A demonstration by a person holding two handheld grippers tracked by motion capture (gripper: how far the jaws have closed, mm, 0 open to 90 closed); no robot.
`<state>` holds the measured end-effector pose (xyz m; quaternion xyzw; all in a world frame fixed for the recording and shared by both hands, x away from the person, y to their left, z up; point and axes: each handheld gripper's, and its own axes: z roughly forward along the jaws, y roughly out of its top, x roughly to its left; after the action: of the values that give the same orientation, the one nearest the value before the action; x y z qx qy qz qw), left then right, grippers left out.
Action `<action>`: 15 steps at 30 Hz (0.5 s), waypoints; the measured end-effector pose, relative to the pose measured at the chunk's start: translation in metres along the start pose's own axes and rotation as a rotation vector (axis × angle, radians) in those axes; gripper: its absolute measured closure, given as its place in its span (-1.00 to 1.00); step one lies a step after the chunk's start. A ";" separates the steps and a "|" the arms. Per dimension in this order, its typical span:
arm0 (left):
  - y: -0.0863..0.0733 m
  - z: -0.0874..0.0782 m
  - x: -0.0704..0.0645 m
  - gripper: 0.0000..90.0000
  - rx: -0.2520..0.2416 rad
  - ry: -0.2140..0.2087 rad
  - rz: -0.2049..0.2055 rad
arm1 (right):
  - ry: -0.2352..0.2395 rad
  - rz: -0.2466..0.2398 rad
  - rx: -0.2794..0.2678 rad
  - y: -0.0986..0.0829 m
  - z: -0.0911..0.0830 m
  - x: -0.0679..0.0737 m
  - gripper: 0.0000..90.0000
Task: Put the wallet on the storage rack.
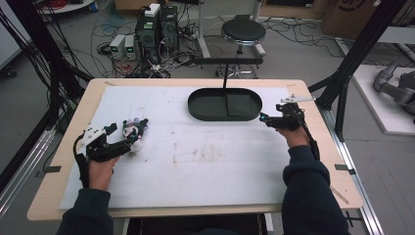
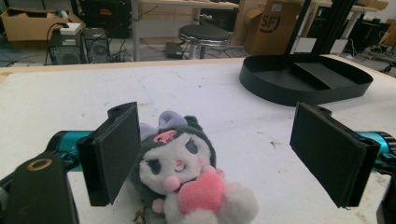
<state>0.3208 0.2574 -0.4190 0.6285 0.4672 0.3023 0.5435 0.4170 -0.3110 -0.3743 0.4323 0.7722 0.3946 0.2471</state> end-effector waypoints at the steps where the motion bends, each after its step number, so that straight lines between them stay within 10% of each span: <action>1: 0.000 0.000 0.001 -0.64 -0.001 0.000 -0.003 | -0.008 -0.015 -0.007 -0.004 -0.007 0.003 -0.53; 15: 0.003 0.001 -0.008 -0.64 -0.002 -0.007 0.009 | -0.039 -0.008 -0.043 -0.035 -0.029 0.010 -0.53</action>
<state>0.3194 0.2501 -0.4153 0.6310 0.4623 0.3031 0.5443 0.3745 -0.3248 -0.3876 0.4316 0.7602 0.4016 0.2730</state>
